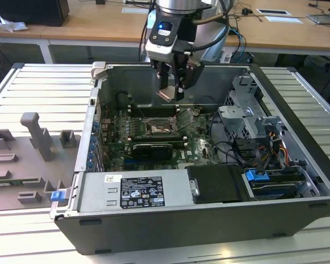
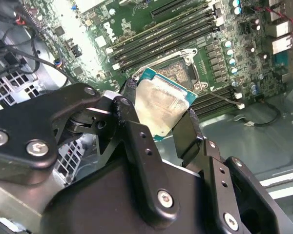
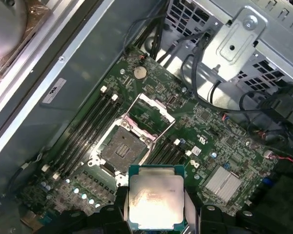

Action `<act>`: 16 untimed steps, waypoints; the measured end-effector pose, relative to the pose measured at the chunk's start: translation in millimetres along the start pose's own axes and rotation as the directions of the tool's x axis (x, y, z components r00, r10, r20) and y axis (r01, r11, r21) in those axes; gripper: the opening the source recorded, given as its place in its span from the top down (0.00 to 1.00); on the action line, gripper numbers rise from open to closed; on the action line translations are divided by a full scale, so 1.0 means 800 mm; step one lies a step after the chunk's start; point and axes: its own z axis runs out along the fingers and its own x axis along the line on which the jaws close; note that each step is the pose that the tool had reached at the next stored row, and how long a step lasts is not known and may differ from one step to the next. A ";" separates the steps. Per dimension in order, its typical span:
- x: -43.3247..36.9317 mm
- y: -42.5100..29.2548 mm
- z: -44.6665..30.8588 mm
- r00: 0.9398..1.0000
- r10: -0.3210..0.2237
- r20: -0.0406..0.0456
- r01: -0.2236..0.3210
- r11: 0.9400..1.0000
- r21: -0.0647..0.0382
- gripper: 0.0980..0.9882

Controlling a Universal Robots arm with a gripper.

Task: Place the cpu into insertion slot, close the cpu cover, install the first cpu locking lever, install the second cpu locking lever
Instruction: 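Place the cpu into insertion slot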

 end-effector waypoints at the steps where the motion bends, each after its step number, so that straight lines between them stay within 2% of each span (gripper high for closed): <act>1: 0.000 0.0001 0.0009 1.000 0.017 0.002 -0.017 1.000 0.002 0.50; 4: 0.000 0.0001 0.0023 0.999 0.038 0.010 -0.038 0.999 0.007 0.50; 9: 0.000 0.0002 0.0051 0.999 0.051 0.007 -0.051 0.999 0.006 0.50; 16: 0.000 0.0002 0.0062 0.992 0.124 0.008 -0.124 0.992 0.008 0.50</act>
